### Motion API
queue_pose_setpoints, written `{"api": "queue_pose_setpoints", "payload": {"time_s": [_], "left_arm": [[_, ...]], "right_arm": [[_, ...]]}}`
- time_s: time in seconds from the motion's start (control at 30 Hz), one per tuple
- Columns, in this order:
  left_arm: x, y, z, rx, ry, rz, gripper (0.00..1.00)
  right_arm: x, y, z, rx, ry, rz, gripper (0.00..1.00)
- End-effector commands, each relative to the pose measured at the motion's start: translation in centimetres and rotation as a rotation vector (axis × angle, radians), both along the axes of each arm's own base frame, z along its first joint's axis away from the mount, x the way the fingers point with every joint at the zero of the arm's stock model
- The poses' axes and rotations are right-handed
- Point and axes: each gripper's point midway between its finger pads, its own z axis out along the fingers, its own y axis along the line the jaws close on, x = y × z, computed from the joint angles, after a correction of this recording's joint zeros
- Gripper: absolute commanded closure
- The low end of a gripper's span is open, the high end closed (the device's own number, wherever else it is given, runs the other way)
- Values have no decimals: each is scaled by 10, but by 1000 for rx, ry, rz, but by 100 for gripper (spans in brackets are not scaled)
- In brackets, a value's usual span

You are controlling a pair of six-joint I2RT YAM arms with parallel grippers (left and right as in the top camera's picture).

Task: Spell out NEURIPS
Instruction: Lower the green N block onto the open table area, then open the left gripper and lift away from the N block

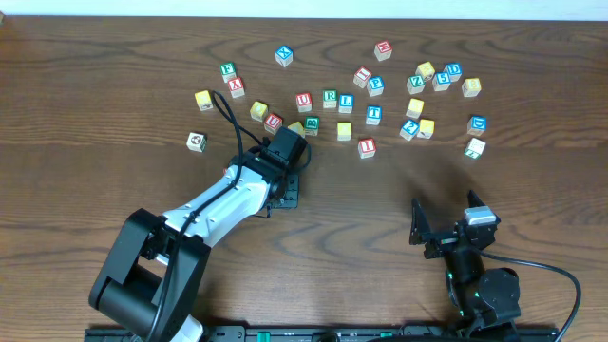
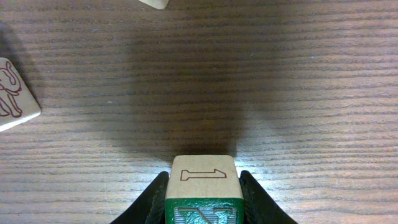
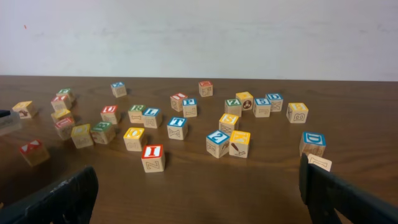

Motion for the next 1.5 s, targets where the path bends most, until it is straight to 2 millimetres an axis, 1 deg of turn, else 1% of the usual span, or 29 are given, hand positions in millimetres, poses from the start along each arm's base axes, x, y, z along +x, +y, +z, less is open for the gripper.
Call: {"api": "queue_pose_setpoints", "payload": {"time_s": [0.0, 0.1, 0.47, 0.5, 0.57, 0.6, 0.63, 0.77, 0.97, 1.27, 1.37, 1.47], "left_arm": [[-5, 8, -9, 40, 12, -2, 93], [-7, 12, -12, 58, 9, 1, 93], [-7, 12, -12, 57, 10, 5, 92], [-7, 12, -12, 57, 10, 6, 91], [-7, 12, -12, 57, 10, 6, 83], [-7, 12, -12, 57, 10, 6, 74], [-7, 12, -12, 57, 10, 5, 70], [-7, 12, -12, 57, 10, 6, 66], [-7, 12, -12, 57, 10, 6, 53], [-5, 10, -9, 47, 4, 4, 52], [2, 6, -1, 35, -14, 3, 52], [10, 1, 14, 22, -45, -14, 51]], "right_arm": [[0, -2, -1, -6, 2, -6, 1], [0, -2, -1, -6, 1, -6, 1], [0, -2, -1, -6, 2, -6, 1], [0, -2, -1, -6, 1, -6, 1], [0, -2, -1, -6, 2, -6, 1], [0, -2, -1, -6, 2, -6, 1], [0, -2, -1, -6, 2, -6, 1], [0, -2, -1, -6, 2, -6, 1], [0, -2, -1, -6, 2, -6, 1], [0, -2, -1, -6, 1, -6, 1], [0, -2, -1, -6, 1, -6, 1], [0, -2, -1, -6, 1, -6, 1]]}}
